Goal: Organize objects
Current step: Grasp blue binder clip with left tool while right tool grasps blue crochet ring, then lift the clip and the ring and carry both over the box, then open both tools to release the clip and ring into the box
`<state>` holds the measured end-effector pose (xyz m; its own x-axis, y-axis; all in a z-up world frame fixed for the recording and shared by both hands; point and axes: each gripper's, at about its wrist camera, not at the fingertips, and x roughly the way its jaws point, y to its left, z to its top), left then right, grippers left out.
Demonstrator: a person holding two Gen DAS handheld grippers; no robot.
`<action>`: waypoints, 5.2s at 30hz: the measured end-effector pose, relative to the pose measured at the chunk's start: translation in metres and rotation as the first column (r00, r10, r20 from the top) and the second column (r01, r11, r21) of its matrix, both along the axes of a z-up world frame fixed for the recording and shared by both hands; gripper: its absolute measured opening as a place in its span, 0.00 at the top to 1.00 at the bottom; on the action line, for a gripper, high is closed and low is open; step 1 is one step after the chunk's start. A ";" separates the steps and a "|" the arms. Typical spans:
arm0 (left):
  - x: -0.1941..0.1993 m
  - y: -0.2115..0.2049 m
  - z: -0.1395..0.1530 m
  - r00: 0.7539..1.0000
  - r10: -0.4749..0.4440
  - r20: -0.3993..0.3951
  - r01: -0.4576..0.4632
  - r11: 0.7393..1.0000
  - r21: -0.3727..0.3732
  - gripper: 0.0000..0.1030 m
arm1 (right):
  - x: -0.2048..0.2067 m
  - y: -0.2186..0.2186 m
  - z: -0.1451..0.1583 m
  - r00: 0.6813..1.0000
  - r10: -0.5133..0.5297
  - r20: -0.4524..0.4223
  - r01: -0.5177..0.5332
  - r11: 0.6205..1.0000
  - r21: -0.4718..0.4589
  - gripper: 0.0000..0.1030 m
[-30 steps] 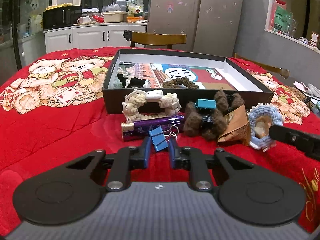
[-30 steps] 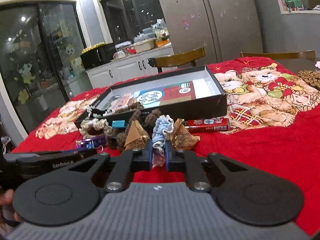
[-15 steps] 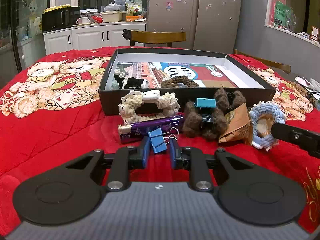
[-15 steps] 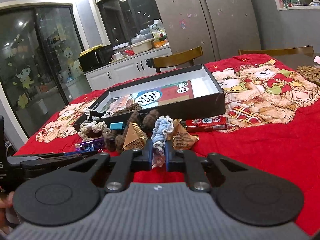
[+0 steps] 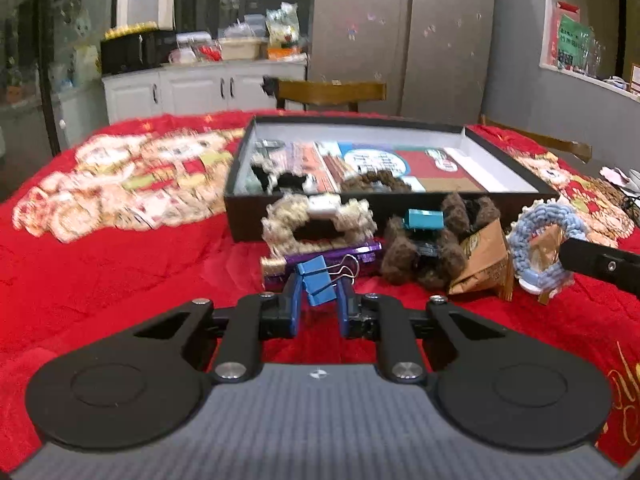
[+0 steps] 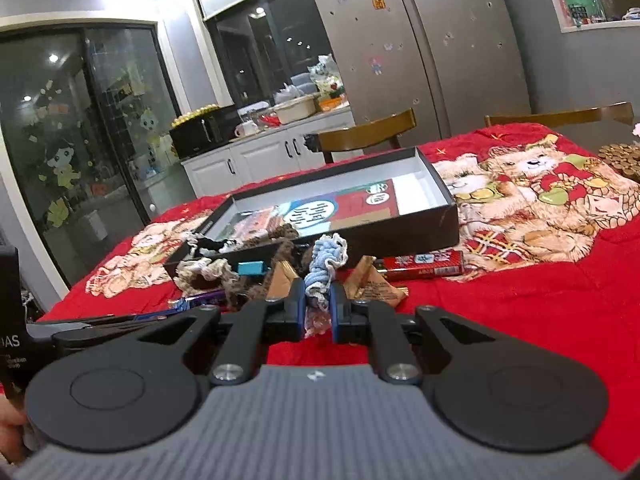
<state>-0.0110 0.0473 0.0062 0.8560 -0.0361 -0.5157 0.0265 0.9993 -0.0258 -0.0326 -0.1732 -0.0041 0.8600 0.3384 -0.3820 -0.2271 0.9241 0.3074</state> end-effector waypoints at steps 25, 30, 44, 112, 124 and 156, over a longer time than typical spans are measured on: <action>-0.008 -0.001 0.013 0.989 0.033 0.147 -0.043 0.997 0.064 0.79 | 0.008 0.000 0.021 0.999 -0.024 0.027 0.023 0.999 0.041 0.87; -0.003 0.003 0.019 0.987 0.051 0.152 -0.062 0.995 0.074 0.79 | 0.007 0.011 0.041 0.998 0.002 0.062 -0.004 1.000 0.021 0.87; 0.002 0.009 0.084 0.966 0.103 0.235 -0.114 0.993 0.032 0.79 | 0.023 0.039 0.115 0.969 0.064 0.238 -0.071 0.997 0.021 0.87; 0.169 -0.072 0.009 0.968 -0.204 -0.147 0.176 0.967 -0.183 0.79 | 0.168 -0.020 0.033 0.951 -0.016 -0.308 0.047 0.995 0.093 0.86; 0.177 -0.065 0.005 0.964 -0.200 -0.176 0.160 0.963 -0.218 0.79 | 0.172 -0.018 0.025 0.943 -0.025 -0.331 0.052 0.996 0.074 0.86; 0.168 -0.079 0.004 0.974 -0.163 -0.156 0.149 0.984 -0.096 0.78 | 0.177 -0.014 0.012 0.929 -0.032 -0.368 0.059 0.996 0.062 0.81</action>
<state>0.1567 -0.0321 0.0107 0.7414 -0.2112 -0.6370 0.1703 0.9773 -0.1258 0.1441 -0.1872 0.0081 0.6801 0.3395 -0.6497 -0.0445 0.9038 0.4256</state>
